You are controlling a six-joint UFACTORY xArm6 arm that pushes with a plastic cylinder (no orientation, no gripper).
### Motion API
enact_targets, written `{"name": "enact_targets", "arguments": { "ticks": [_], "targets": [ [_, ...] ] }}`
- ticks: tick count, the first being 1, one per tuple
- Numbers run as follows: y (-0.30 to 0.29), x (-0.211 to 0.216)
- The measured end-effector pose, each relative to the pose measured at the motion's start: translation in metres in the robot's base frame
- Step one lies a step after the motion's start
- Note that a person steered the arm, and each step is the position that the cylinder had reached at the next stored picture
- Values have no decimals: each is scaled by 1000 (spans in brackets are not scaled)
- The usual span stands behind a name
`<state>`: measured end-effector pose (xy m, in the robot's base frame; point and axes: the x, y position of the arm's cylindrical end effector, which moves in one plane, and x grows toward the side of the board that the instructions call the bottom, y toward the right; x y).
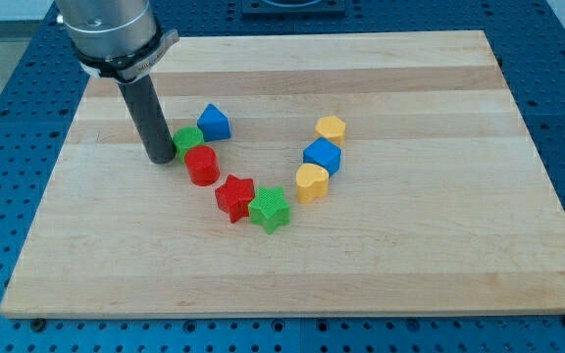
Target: Point your arm to the left of the triangle
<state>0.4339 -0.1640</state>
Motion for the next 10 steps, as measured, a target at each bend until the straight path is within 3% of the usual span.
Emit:
{"name": "enact_targets", "arguments": {
  "ticks": [3,5,6,7,8,10],
  "targets": [
    [19,20],
    [-28,13],
    [-50,-28],
    [-55,-105],
    [-53,-121],
    [-46,-77]
  ]
}}
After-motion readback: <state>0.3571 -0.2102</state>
